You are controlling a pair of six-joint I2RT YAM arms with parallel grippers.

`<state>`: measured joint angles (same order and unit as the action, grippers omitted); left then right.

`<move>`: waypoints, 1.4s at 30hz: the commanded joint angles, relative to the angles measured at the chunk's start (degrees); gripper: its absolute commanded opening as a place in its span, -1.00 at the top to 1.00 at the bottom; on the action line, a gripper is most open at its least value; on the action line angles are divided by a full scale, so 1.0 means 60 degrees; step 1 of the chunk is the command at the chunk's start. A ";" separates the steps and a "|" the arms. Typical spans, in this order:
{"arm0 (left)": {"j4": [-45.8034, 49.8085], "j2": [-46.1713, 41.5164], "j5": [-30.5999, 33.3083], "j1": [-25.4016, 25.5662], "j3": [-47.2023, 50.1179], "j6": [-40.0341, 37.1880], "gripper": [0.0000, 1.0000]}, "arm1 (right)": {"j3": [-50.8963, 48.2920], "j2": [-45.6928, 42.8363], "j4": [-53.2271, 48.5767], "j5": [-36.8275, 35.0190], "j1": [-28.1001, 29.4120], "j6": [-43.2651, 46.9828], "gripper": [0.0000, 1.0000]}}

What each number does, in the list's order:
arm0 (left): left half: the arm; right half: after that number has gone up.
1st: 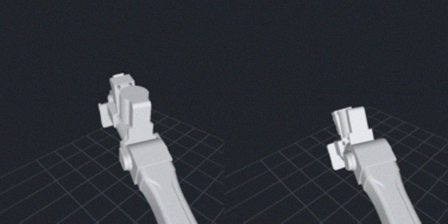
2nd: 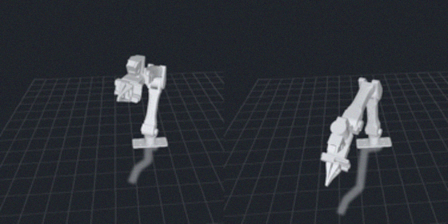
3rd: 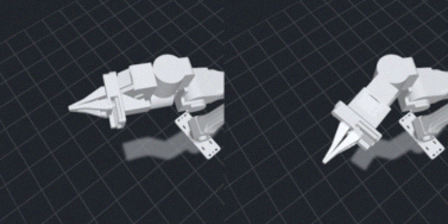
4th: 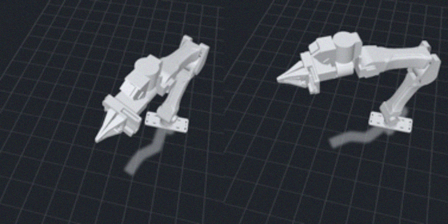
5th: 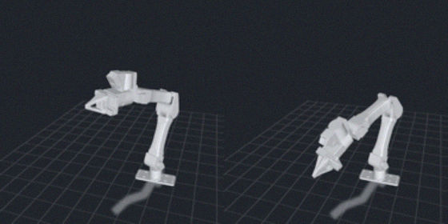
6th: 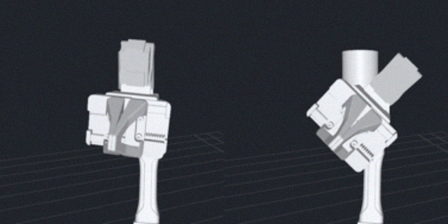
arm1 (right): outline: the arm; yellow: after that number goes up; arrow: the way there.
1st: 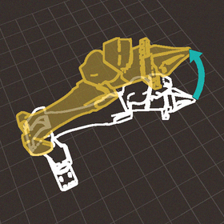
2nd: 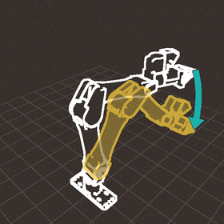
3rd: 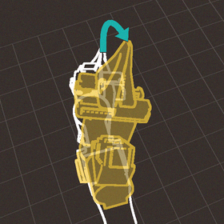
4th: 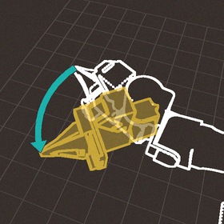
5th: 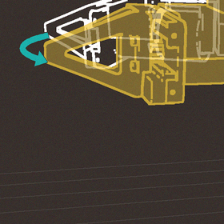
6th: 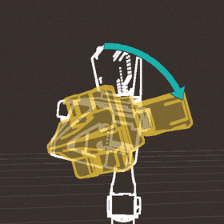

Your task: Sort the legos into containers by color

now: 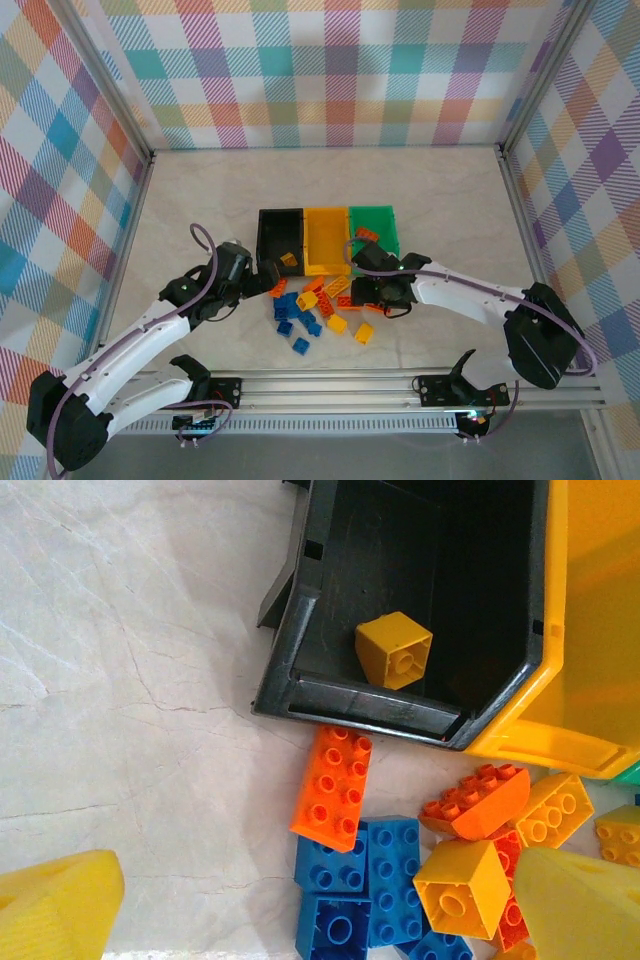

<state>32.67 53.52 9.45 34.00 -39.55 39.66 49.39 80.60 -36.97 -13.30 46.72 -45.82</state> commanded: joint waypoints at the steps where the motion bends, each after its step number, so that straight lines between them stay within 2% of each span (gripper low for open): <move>1: -0.0141 -0.0098 -0.0083 0.0076 0.0127 0.0086 -1.00 | -0.0075 0.0173 0.0263 -0.0490 -0.0200 -0.1118 -0.71; 18: -0.0173 -0.0368 -0.0044 0.0061 0.0407 0.0097 -1.00 | -0.0774 0.0643 0.1083 0.0278 -0.0534 -0.1394 -0.57; 25: -0.0214 -0.0373 -0.0021 0.0046 0.0421 0.0112 -1.00 | -0.1339 0.0573 0.0962 0.0614 -0.0521 -0.1445 -0.44; 36: -0.0142 -0.0361 -0.0021 0.0046 0.0366 0.0183 -1.00 | -0.1219 0.1054 0.1031 0.0507 -0.0536 -0.0580 -0.46; 38: -0.0125 -0.0347 -0.0042 0.0046 0.0353 0.0186 -1.00 | -0.1059 0.1220 0.0970 0.0588 -0.0536 -0.0413 -0.40; 42: -0.0083 -0.0349 -0.0096 0.0046 0.0308 0.0176 -1.00 | -0.1053 0.0979 0.0853 0.0672 -0.0536 -0.0282 -0.14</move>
<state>32.62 52.21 9.45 34.00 -37.69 39.88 43.64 85.49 -32.60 -10.98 43.83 -49.34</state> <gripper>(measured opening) 0.999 0.591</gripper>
